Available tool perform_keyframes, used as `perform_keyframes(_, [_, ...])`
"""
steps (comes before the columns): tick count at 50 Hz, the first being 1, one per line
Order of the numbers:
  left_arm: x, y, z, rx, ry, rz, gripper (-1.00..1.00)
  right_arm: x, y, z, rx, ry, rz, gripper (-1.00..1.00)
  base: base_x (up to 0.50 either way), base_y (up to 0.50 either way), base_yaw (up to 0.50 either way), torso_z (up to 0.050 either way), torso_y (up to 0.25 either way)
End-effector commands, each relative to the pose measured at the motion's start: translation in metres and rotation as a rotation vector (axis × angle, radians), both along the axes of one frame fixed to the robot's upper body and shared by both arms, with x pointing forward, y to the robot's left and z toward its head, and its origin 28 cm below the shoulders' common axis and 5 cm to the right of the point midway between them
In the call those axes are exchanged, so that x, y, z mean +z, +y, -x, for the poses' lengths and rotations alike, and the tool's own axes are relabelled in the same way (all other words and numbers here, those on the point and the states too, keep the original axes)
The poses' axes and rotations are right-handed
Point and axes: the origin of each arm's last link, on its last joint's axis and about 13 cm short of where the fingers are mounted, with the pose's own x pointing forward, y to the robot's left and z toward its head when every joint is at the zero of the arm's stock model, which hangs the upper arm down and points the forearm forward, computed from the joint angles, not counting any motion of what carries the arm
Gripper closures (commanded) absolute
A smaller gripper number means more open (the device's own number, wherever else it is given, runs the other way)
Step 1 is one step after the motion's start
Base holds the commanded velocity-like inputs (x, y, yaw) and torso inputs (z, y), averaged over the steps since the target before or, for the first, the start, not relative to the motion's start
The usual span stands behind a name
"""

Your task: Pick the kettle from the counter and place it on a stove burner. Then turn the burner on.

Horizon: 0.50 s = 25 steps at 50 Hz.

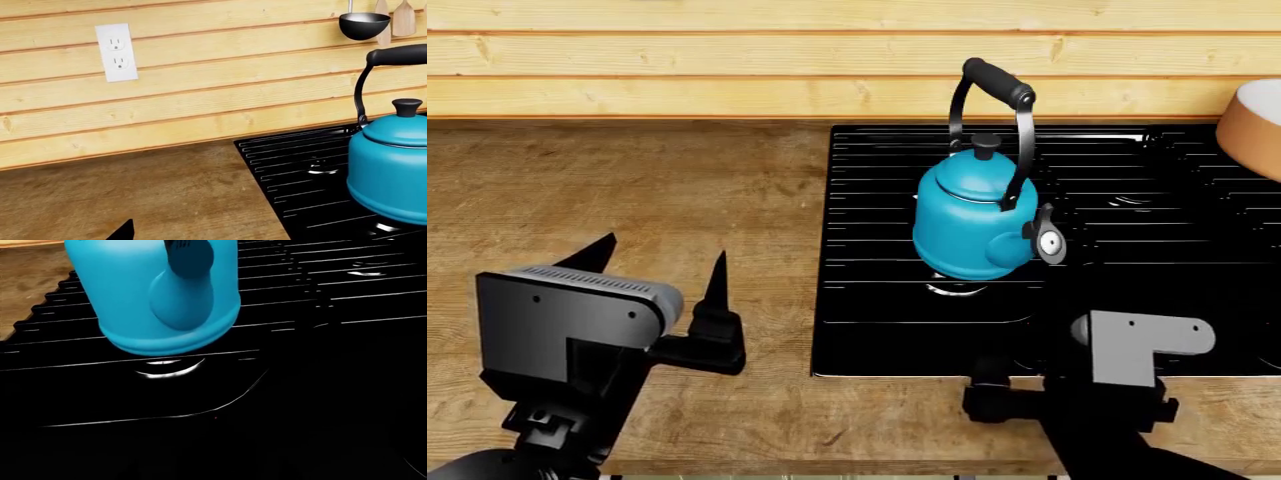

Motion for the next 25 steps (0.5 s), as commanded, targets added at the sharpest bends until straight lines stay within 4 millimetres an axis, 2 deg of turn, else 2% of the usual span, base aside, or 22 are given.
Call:
perform_keyframes(1, [-0.0011,-0.0004,-0.0005,-0.001,0.001,0.002,-1.0,-0.0075,-0.0018,0.0,0.014,0.023,-0.019,-1.0,0.0,0.0,0.0,0.0,0.0])
perform_keyframes(6, [-0.0008,-0.0005,-0.0009,-0.001,0.003,0.002,-1.0,-0.0088,-0.0033,-0.0006,0.003,0.024,-0.015,-1.0,0.0,0.0,0.0,0.0,0.0])
perform_keyframes(7, [0.0,-0.0006,-0.0009,-0.002,0.002,0.001,-1.0,-0.0087,-0.0033,-0.0005,0.002,0.022,-0.011,1.0,0.0,0.0,0.0,0.0,0.0])
perform_keyframes(25, [-0.0022,-0.0004,-0.0011,-0.001,0.004,0.006,-1.0,-0.0123,-0.0033,-0.0007,0.012,0.021,0.005,1.0,0.0,0.0,0.0,0.0,0.0])
